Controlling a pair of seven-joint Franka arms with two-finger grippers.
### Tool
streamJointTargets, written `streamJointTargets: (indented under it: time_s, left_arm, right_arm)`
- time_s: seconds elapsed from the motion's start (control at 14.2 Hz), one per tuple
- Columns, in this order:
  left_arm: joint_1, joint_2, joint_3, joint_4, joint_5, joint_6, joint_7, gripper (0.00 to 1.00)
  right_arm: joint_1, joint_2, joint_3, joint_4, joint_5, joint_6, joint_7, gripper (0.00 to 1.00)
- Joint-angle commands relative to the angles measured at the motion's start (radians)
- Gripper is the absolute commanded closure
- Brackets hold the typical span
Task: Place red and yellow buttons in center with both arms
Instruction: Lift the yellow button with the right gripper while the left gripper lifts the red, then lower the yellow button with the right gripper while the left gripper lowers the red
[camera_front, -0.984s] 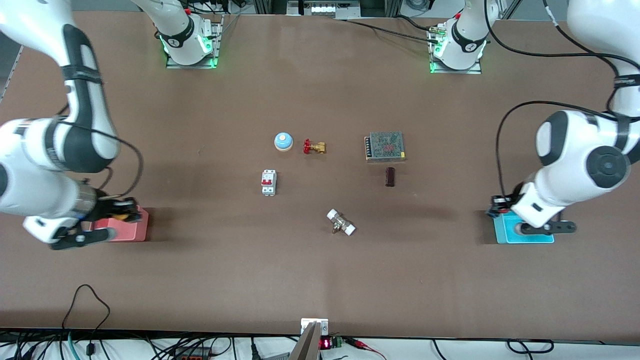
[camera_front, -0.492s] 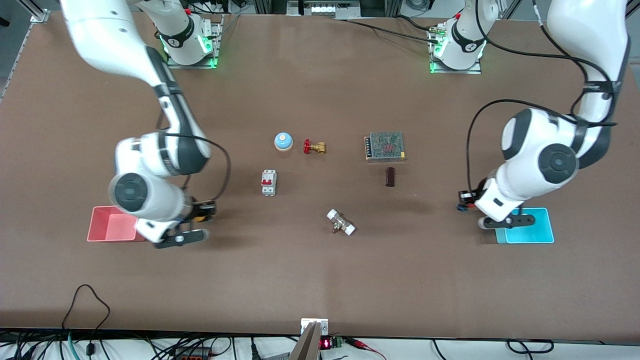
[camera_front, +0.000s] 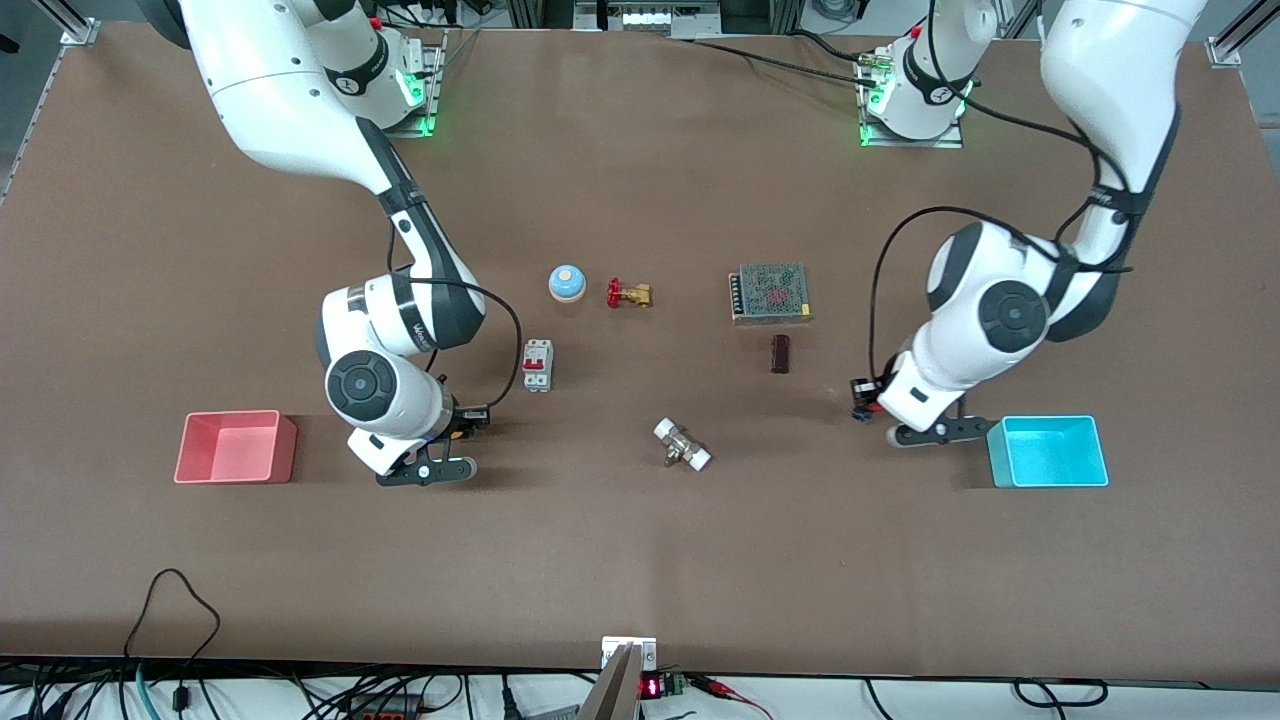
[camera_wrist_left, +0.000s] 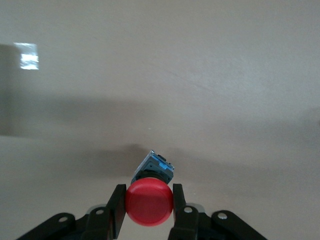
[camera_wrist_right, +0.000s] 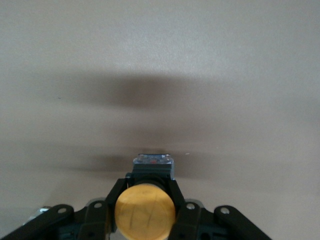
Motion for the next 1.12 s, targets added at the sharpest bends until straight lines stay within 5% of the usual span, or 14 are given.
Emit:
streamJointTargets:
  time_s: [0.0,0.35,0.49,0.56,0.63,0.91,1.05]
  left_arm:
    - [-0.018,0.020,0.001,0.000,0.016,0.015,-0.027,0.73]
    - [-0.029,0.046,0.001,-0.001,0.023,0.017,-0.033,0.65]
    - [-0.026,0.044,-0.001,0.003,0.023,0.017,-0.033,0.45]
    - [-0.026,0.043,-0.001,0.008,0.021,0.017,-0.033,0.40]
    - [-0.022,0.040,0.001,0.012,0.021,0.017,-0.035,0.31]
    - [0.000,-0.012,0.007,0.037,0.021,0.000,-0.030,0.05]
    - [0.023,-0.054,0.007,0.045,0.023,-0.051,-0.023,0.03]
  right_arm:
    - [0.017,-0.008,-0.008,-0.024,-0.007,0.011,0.081,0.72]
    - [0.017,0.003,-0.008,-0.050,-0.008,0.028,0.080,0.72]
    - [0.017,0.003,-0.008,-0.052,-0.008,0.026,0.072,0.69]
    - [0.011,-0.002,-0.008,-0.052,-0.005,0.025,0.076,0.29]
    - [0.009,-0.005,-0.008,-0.047,-0.004,0.025,0.080,0.00]
    - [0.011,-0.078,-0.020,-0.039,-0.002,0.019,0.067,0.00]
    - [-0.014,-0.164,-0.022,-0.039,-0.007,-0.021,0.055,0.00]
